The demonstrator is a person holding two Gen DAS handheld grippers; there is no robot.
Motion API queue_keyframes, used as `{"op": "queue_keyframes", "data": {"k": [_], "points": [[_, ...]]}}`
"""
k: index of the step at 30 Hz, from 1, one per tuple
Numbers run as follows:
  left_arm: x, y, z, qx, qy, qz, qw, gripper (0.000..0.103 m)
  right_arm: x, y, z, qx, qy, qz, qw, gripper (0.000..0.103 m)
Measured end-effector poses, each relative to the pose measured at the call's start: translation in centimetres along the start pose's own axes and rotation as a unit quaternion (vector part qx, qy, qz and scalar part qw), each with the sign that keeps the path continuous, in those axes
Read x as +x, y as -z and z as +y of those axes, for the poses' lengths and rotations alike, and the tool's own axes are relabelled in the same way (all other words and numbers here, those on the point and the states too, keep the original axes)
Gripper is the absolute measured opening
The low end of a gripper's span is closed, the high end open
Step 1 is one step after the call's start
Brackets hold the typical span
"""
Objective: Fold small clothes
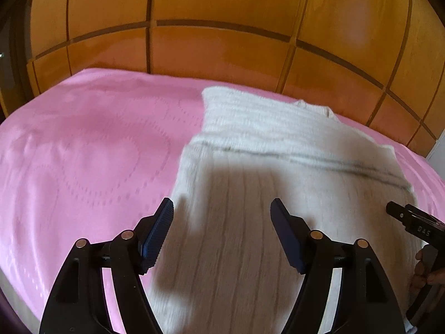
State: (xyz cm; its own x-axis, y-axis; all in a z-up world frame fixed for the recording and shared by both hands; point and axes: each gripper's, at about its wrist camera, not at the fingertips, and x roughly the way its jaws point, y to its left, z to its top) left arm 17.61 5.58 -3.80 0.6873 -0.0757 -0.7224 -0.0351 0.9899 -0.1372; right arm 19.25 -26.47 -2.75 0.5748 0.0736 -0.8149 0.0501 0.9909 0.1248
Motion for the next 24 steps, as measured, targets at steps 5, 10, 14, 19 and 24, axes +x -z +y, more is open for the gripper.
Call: {"op": "queue_keyframes", "data": {"k": [5,10,14,19,24], "points": [[-0.4,2.2,1.0,-0.008,-0.002,0.018,0.9998,0.071,-1.7,2.2,-1.1,0.0,-0.012,0.012,1.0,0.094],[-1.0,4.4,2.8,-0.018,0.002,0.044,0.9989,0.071,-4.3,4.0,-3.0,0.01,-0.018,0.006,1.0,0.094],[-2.3,6.1,4.0,-0.015,0.012,0.052,0.9985,0.071,-6.3,5.8,-5.8,0.042,-0.029,0.007,0.999,0.094],[-4.2,8.2,4.6,-0.009,0.025,0.06,0.9978,0.071,-7.7,8.6,-7.7,0.07,-0.063,0.037,0.995,0.091],[-6.0,10.0,4.9,-0.005,0.037,0.068,0.997,0.071,-9.5,11.7,-8.2,0.076,-0.077,0.051,0.993,0.084]]}}
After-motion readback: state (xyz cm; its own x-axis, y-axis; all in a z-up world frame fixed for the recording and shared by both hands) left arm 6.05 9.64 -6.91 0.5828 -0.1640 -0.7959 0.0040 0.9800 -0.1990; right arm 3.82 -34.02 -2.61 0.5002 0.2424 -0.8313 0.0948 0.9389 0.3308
